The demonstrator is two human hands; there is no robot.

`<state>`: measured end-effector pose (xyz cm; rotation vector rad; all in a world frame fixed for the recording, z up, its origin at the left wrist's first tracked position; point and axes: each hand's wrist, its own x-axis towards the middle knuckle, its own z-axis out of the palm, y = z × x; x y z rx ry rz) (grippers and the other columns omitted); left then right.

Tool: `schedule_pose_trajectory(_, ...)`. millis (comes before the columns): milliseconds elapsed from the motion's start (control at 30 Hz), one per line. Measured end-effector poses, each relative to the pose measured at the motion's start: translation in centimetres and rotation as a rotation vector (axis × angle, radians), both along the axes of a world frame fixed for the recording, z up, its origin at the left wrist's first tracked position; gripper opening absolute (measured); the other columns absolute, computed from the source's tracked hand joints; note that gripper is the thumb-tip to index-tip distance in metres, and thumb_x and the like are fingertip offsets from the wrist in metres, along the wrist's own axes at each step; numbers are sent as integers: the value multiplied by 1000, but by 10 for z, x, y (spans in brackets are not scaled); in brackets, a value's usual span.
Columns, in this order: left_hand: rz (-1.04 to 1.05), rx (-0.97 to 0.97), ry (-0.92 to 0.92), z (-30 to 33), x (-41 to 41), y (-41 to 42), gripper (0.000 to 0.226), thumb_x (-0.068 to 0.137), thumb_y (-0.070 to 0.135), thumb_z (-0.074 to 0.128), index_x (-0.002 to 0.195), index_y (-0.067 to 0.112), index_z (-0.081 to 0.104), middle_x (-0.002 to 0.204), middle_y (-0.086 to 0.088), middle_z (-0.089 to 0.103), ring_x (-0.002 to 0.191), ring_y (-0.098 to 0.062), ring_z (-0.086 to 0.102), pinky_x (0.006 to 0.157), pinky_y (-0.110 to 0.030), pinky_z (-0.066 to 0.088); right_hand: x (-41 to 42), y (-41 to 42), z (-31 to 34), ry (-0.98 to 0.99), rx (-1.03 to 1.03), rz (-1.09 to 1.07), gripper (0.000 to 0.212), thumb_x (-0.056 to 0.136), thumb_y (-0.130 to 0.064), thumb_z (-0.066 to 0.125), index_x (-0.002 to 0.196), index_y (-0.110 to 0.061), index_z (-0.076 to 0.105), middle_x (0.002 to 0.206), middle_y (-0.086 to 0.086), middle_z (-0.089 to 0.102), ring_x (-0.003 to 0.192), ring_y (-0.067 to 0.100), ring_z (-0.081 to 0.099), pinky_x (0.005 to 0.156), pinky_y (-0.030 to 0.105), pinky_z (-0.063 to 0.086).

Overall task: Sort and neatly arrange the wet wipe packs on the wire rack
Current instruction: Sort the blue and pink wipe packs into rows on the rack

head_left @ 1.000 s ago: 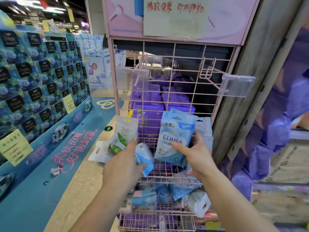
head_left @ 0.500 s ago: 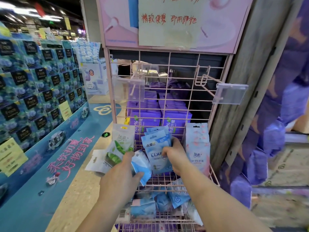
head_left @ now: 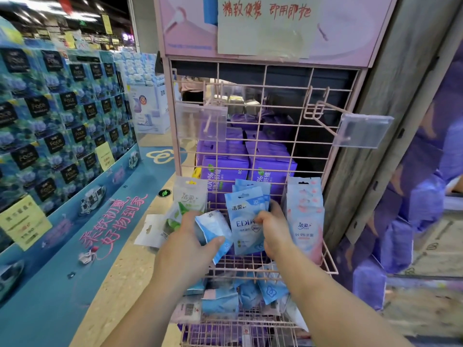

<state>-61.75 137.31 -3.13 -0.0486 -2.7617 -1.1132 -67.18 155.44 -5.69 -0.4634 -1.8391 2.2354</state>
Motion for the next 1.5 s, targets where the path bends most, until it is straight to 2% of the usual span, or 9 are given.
schedule_pose_trajectory(233,21,55,2,17,8,-23,59,80,53,63,127,35,32,75,7,66,73,-18,63,60,-34,46,-5,3,8,89,-4,-50,30,95,-3,36,101,-20,59,101,14,67,86,27,63,70,33,52)
schedule_pose_trajectory(300,15,89,-40,13,6,-21,57,79,52,65,124,35,34,75,4,67,71,-18,63,60,-34,47,-6,3,7,71,60,45,29,100,-27,37,113,-19,61,108,9,70,90,24,68,68,30,57)
schedule_pose_trajectory(433,16,188,-78,1,4,-9,53,79,48,67,120,35,36,86,3,68,77,-21,65,70,-41,54,-3,-3,-5,92,59,-42,68,81,-77,27,116,-30,63,118,-2,69,111,17,64,100,45,49)
schedule_pose_trajectory(567,46,225,-57,0,-3,7,53,81,45,66,123,30,37,91,3,64,83,-24,62,70,-38,51,-3,-9,10,28,171,-308,65,98,-56,20,100,-14,68,111,14,70,105,31,64,101,40,47)
schedule_pose_trajectory(700,54,209,-21,5,-9,23,52,84,41,65,127,28,39,87,6,60,76,-18,55,65,-31,38,-14,-6,22,-143,58,-406,50,105,-23,18,141,4,38,137,26,52,126,36,51,103,35,39)
schedule_pose_trajectory(933,51,224,-33,0,-12,22,48,82,41,66,121,32,40,88,4,67,76,-22,65,60,-30,42,5,-7,-5,-11,3,-86,59,69,-81,48,104,-36,64,112,-2,70,106,21,66,99,47,49)
schedule_pose_trajectory(1133,26,253,-50,-1,-13,18,48,82,42,66,121,36,39,92,0,69,80,-24,68,65,-36,53,14,5,-4,-12,317,192,77,70,-2,69,136,-17,32,112,5,66,95,15,66,83,34,55)
schedule_pose_trajectory(1333,-5,267,-21,5,-7,10,43,82,43,65,115,42,38,87,3,70,71,-21,70,66,-42,57,16,10,3,14,277,109,58,71,15,59,117,-17,43,89,-2,63,71,7,59,50,14,46)
schedule_pose_trajectory(1500,-56,211,15,15,-7,6,41,86,40,63,117,42,36,87,5,68,75,-20,68,65,-38,54,6,8,6,-42,275,137,57,58,-5,61,114,-13,52,99,5,69,88,20,67,63,25,52)
